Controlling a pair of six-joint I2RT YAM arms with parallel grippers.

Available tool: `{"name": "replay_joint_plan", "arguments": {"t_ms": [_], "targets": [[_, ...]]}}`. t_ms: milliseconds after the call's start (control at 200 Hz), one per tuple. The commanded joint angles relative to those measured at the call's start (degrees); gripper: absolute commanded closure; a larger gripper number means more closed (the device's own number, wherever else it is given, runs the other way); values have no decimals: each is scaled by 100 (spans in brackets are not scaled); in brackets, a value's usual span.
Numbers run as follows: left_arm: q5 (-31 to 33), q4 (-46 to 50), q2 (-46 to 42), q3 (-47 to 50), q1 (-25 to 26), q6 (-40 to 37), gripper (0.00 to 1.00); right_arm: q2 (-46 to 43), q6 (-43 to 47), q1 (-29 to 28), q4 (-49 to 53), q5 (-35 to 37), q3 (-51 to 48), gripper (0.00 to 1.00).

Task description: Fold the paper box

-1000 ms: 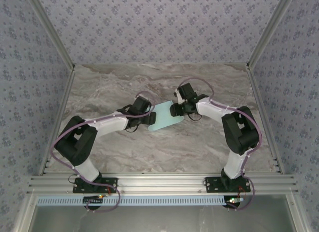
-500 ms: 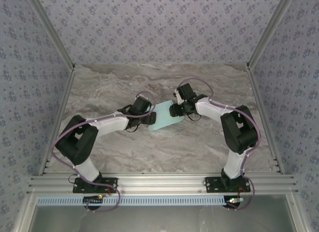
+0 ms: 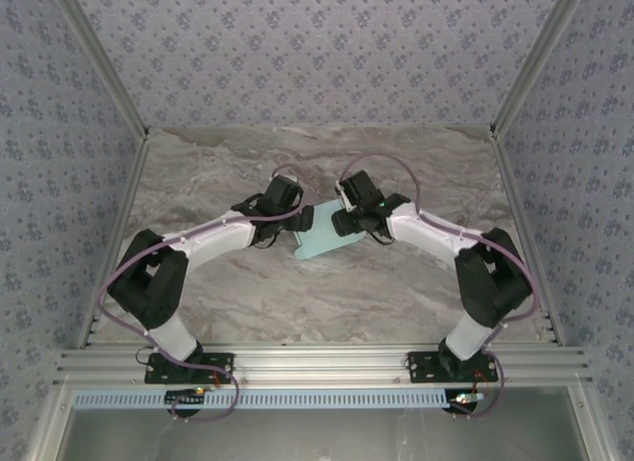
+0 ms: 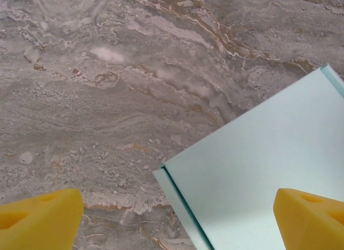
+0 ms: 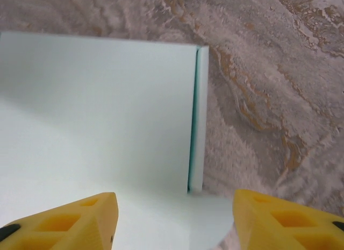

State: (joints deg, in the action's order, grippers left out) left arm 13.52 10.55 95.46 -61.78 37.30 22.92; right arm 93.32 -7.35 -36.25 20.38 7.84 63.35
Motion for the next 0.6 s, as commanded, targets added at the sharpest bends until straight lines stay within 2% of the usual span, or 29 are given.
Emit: {"name": "replay_joint_plan", "arguments": {"t_ms": [0, 140, 205, 300, 435, 595], "targets": [[-339, 82, -47, -235, -300, -131, 7, -433, 160, -89, -92, 539, -501, 33], [-928, 105, 273, -475, -543, -427, 5, -752, 47, -11, -147, 231, -888, 22], [-1235, 104, 450, -603, -638, -572, 4, -889, -30, 131, -145, -135, -1013, 13], [-1981, 135, 824, -891, -833, -678, 2, -1074, -151, 377, -127, -717, -1124, 8], [-2830, 373, 1416, -1437, -970, -820, 3, -1177, -243, 716, -73, -1618, -1224, 6], [-3440, 771, 1939, -2015, -973, -1128, 8, -1174, -250, 785, 131, -1695, -1185, 8]]}}
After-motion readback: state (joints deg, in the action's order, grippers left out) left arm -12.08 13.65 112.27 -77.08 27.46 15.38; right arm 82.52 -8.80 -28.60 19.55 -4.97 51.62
